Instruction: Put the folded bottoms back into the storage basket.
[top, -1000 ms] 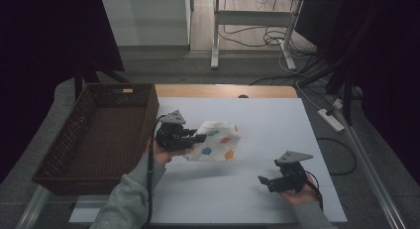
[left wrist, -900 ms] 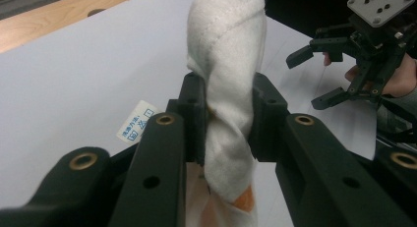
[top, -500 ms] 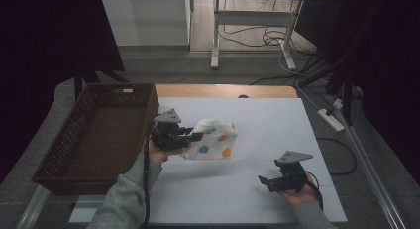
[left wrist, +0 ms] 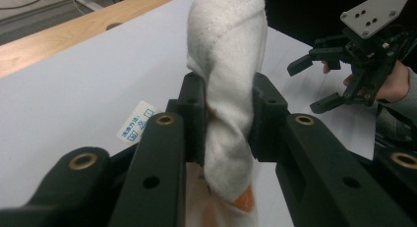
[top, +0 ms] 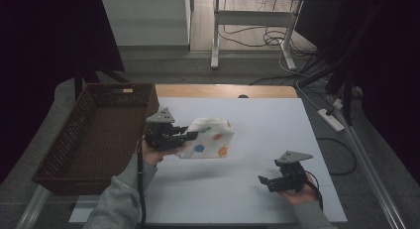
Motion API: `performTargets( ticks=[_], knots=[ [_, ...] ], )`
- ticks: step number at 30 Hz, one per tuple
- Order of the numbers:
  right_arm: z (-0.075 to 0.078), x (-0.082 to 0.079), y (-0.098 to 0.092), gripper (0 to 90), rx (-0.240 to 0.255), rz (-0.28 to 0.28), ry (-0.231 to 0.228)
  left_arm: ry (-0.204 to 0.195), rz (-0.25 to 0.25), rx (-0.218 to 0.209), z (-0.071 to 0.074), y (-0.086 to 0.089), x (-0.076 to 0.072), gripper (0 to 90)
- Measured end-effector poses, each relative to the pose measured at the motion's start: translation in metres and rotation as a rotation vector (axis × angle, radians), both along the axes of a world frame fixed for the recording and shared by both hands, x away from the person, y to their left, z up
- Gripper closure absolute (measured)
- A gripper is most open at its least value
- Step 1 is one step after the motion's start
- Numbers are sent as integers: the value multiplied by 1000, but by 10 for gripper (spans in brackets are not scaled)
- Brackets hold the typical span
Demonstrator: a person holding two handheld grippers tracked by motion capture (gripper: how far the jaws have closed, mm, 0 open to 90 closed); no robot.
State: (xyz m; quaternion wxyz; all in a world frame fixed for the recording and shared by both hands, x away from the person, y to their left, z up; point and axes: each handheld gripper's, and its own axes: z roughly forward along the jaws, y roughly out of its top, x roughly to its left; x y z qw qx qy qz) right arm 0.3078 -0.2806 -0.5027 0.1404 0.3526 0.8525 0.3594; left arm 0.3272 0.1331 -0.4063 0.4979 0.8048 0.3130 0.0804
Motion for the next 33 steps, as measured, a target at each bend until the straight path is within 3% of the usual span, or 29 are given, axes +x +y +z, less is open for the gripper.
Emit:
performTargets(
  ticks=[33],
  knots=[
    [0,0,0,98,-5,-2,7,-34,48,-36,9,28,-11,708]
  ],
)
